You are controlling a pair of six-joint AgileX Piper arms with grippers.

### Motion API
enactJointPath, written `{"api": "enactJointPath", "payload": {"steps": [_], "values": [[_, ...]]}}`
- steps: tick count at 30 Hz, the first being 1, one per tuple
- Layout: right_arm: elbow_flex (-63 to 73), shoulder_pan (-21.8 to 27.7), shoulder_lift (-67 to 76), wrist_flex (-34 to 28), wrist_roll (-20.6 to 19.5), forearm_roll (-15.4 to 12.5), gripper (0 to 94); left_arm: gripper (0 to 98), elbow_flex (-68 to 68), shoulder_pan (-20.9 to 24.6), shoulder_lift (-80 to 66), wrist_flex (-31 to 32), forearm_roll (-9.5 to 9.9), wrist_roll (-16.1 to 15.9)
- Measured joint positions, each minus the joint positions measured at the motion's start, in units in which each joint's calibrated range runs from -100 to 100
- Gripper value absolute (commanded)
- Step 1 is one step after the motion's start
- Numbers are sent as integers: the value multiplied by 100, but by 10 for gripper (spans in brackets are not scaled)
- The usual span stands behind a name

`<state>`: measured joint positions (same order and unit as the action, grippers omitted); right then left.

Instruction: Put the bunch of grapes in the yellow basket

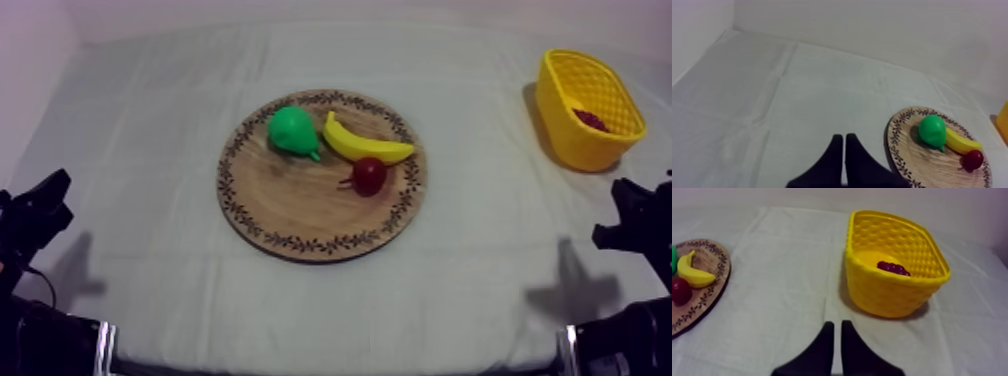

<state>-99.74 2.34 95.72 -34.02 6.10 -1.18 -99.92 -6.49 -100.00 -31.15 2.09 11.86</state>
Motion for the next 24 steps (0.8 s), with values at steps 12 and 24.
{"api": "enactJointPath", "payload": {"steps": [12,24], "values": [[0,0,0,-21,561,0,5,1,0,0,0,0,0,0],[0,-3,0,-25,572,0,5,1,0,0,0,0,0,2]]}}
